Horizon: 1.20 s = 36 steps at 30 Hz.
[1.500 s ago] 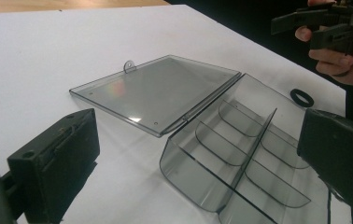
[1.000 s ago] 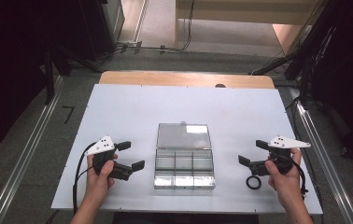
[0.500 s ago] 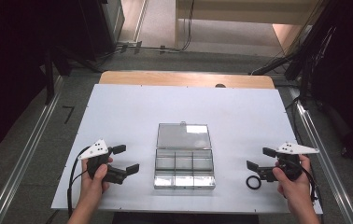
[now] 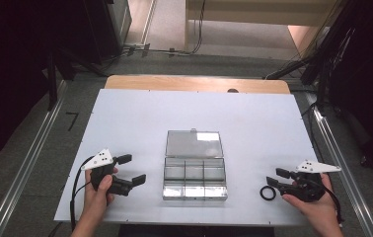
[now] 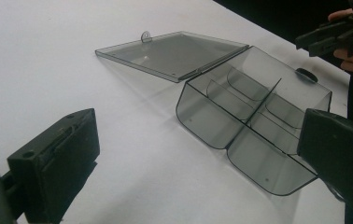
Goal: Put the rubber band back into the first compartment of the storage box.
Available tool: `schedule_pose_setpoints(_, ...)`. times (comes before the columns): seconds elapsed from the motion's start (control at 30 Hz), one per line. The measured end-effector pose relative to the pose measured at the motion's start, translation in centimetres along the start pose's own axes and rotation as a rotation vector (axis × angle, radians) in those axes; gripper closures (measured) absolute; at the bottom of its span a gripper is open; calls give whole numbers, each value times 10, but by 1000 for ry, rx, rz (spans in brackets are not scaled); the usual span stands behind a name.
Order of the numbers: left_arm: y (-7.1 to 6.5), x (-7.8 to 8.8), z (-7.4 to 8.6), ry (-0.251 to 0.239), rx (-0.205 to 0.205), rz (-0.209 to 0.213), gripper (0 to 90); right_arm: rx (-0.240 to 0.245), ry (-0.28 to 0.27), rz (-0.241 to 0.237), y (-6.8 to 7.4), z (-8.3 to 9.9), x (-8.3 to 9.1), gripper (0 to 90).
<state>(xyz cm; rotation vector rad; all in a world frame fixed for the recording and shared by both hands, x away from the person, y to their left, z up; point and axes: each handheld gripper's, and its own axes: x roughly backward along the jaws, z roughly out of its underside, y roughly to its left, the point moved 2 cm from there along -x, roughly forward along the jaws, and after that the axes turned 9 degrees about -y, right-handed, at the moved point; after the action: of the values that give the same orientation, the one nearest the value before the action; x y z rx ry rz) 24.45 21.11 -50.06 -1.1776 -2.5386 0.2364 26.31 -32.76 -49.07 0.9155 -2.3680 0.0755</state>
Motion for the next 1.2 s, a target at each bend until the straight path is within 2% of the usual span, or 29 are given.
schedule_pose_setpoints(0.07, 0, -1, 0, 0, 3, -1, 0, 17, 22, 18, 0, 4, 1, 517)
schedule_pose_setpoints(0.23, 0, -3, 1, 5, 4, 1, 0, 3, 58, -9, -3, 12, 2, 608)
schedule_pose_setpoints(0.3, 0, -3, 1, 7, 5, 2, 0, 13, 77, 1, -6, 14, 1, 620)
schedule_pose_setpoints(0.6, 1, -4, 2, 12, 3, 2, 0, 11, 108, -42, -10, 19, -3, 721)
schedule_pose_setpoints(0.83, 1, -4, 2, 14, 6, 1, 0, 25, 127, -60, -8, 20, -6, 757)
schedule_pose_setpoints(0.93, 1, -4, 2, 14, 6, 0, 0, 40, 142, -56, -6, 21, -8, 769)
schedule_pose_setpoints(1.07, 1, -3, 2, 12, 6, -1, 0, 62, 138, -39, -6, 21, -8, 832)
schedule_pose_setpoints(1.2, 1, -3, 2, 11, 6, 0, 0, 74, 139, -32, -5, 21, -8, 853)
